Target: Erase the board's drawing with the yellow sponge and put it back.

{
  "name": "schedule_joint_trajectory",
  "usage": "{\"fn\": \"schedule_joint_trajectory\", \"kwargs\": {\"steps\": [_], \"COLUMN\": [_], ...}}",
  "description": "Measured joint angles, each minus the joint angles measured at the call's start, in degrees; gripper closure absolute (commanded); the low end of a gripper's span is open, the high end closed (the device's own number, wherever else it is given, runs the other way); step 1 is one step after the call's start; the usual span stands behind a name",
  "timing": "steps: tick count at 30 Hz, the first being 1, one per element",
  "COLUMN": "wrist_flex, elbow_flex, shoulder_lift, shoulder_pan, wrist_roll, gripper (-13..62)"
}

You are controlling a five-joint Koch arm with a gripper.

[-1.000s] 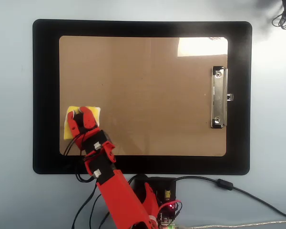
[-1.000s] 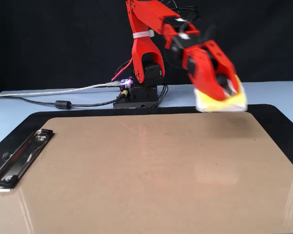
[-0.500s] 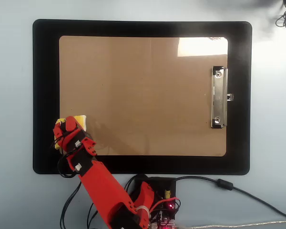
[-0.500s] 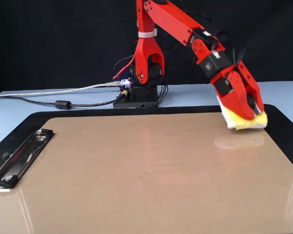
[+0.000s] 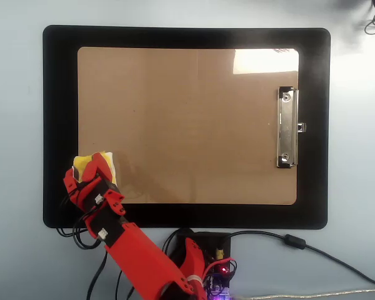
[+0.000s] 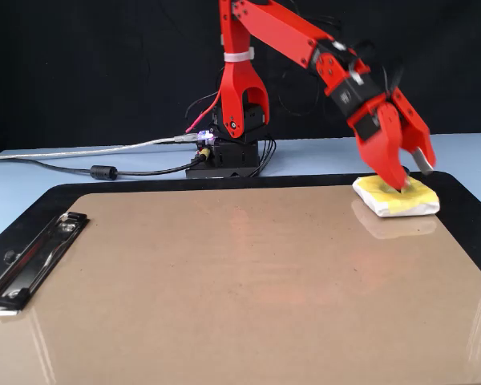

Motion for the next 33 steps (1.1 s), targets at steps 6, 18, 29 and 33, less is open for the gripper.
{"fn": "schedule_joint_trajectory", "kwargs": {"steps": [6, 18, 29, 33], "wrist_flex": [44.47, 74.09, 64.34, 63.9], "elbow_flex": [-25.14, -0.7, 28.3, 28.92], "shoulder_lift": [9.76, 15.12, 33.13, 33.13], "shoulder_pan": [9.58, 44.74, 46.93, 46.93], "wrist_roll": [-0.18, 12.83, 17.93, 18.02], "gripper": [15.7, 15.5, 15.2, 15.2]}}
